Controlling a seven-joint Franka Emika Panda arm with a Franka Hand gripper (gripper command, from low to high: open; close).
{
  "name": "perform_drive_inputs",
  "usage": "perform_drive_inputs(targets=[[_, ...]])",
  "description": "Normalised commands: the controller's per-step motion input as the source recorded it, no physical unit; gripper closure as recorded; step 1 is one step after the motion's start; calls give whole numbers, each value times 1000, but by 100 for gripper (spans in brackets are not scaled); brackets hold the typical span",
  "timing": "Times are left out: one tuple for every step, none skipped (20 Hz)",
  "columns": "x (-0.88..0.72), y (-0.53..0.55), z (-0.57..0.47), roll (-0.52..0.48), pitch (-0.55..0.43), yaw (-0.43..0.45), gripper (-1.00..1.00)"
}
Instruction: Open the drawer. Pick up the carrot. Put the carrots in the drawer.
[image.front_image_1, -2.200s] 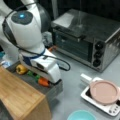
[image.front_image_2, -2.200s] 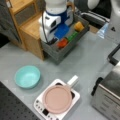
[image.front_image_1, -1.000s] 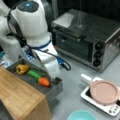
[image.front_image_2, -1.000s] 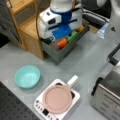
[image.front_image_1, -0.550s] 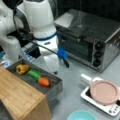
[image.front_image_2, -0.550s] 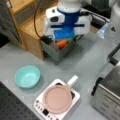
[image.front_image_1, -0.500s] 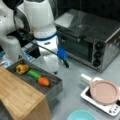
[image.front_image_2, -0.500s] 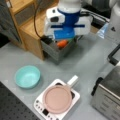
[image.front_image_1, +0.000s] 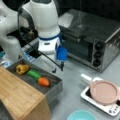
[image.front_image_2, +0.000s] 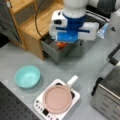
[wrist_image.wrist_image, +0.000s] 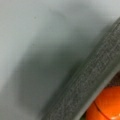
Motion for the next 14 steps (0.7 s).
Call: perform_drive_inputs(targets=[[-160, 225, -120, 135, -6, -280, -100], [-174, 215, -106, 91, 7, -272, -100], [-199, 205, -103, 107, 76, -343, -100], [-204, 184, -91, 108, 84, -333, -100], [-222, 183, -87, 118, 129, -385, -100], [-227, 174, -76, 136, 137, -398, -100], [-216, 165, -65, 137, 116, -362, -100], [-215, 158, -54, 213, 88, -395, -100], [-226, 155, -45, 212, 93, -391, -100], [-222, 147, -36, 208, 78, -363, -100], [-238, 128, -28, 160, 105, -323, -100], [-255, 118, -33, 196, 80, -323, -100], [-266, 111, -39, 228, 61, -326, -100], [-264, 121, -50, 237, 28, -329, -100]])
